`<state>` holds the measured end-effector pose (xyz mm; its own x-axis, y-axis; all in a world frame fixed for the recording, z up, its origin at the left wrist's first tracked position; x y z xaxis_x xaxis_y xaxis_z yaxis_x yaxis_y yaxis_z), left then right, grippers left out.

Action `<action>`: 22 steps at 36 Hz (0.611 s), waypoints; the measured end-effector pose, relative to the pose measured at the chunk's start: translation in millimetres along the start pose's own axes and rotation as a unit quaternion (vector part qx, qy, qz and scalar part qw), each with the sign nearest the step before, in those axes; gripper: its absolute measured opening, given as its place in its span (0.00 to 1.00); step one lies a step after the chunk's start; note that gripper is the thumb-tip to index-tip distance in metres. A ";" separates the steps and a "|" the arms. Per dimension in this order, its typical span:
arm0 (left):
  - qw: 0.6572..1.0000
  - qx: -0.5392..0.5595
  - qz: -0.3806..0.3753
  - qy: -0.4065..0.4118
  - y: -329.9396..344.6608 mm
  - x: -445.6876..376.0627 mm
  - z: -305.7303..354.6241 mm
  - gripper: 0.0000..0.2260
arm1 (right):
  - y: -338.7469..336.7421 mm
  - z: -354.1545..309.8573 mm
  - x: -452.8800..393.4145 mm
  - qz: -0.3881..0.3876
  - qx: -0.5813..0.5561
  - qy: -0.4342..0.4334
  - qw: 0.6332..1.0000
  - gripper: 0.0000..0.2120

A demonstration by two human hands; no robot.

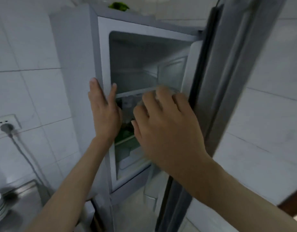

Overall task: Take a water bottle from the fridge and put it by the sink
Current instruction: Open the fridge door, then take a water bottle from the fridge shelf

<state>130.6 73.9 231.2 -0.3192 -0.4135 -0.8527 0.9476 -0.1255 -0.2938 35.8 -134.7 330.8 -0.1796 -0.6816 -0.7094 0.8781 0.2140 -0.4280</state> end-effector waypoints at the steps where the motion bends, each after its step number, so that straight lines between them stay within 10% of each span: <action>1: 0.999 -0.033 0.013 0.039 0.5 -6.7 5.7 0.28 | -0.5 6.1 -1.2 -0.008 0.010 0.007 1.000 0.12; 9: 0.944 -0.267 -0.038 0.191 26.7 -19.5 20.7 0.13 | 28.6 108.2 3.0 -0.145 0.069 0.180 0.970 0.24; 22: 0.941 -0.229 0.023 0.250 21.2 -15.7 15.1 0.05 | 103.1 220.2 7.0 -0.185 0.143 0.265 0.936 0.07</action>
<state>156.0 64.1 244.9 -0.3527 0.0812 -0.9322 0.8918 0.3310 -0.3086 222.7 -271.5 405.1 -0.6228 -0.2138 -0.7526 0.7815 -0.2159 -0.5854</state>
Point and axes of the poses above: each hand's wrist, its own x-axis away from the middle knuckle, its own y-axis out of the palm, z = x × y, the point moved 9 cm from there along -x, towards the middle knuckle, and after that the axes turned 5 degrees about x, right-handed, at the moved point
